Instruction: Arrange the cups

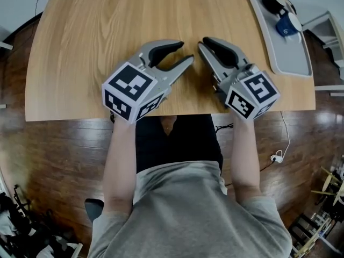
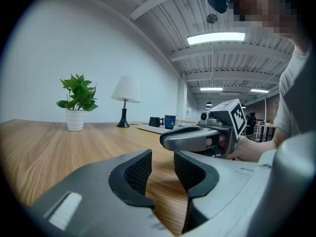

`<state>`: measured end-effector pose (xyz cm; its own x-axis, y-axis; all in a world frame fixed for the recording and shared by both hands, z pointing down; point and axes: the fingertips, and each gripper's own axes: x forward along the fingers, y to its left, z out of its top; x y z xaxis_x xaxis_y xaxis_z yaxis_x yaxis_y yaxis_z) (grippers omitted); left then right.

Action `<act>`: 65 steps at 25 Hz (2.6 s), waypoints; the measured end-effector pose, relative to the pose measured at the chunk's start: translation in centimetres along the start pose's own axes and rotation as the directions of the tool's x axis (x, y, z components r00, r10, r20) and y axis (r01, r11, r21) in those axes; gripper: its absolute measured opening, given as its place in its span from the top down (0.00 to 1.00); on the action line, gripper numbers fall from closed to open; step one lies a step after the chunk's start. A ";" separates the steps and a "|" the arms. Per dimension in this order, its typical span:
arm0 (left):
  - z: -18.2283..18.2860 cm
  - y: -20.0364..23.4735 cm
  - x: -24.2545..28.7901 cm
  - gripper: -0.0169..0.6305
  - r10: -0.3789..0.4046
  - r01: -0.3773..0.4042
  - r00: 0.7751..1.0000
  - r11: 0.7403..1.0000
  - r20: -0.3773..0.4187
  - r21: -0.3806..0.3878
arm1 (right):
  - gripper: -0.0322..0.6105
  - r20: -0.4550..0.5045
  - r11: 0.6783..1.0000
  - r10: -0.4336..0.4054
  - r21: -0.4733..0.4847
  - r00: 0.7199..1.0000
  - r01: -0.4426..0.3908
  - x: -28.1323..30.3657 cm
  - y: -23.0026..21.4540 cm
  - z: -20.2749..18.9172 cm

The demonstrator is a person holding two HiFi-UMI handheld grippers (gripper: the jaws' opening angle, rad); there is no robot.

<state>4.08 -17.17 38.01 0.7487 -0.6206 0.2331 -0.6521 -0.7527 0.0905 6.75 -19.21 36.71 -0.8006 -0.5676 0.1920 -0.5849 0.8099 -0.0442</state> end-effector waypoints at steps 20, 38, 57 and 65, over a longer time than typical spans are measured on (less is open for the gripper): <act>0.1 0.0 -0.2 0.74 0.000 0.000 1.000 1.000 0.013 0.003 | 0.85 0.001 1.000 -0.003 -0.002 1.000 0.003 0.0 0.0 0.0; -0.1 0.0 -0.1 0.74 -0.002 0.002 1.000 1.000 0.005 0.000 | 0.85 0.001 1.000 0.001 -0.003 1.000 -0.001 0.2 0.1 -0.2; -0.1 -0.1 -0.1 0.74 -0.014 0.014 1.000 1.000 0.000 0.002 | 0.85 0.004 1.000 0.000 -0.004 1.000 0.000 0.2 0.0 -0.1; -0.1 0.0 -0.2 0.74 -0.013 0.013 1.000 1.000 0.007 0.005 | 0.85 0.003 1.000 -0.001 -0.003 1.000 0.001 0.3 0.1 -0.2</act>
<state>3.98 -17.03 38.05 0.7581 -0.6121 0.2249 -0.6415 -0.7620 0.0887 6.55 -19.28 36.97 -0.8007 -0.5685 0.1891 -0.5849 0.8101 -0.0408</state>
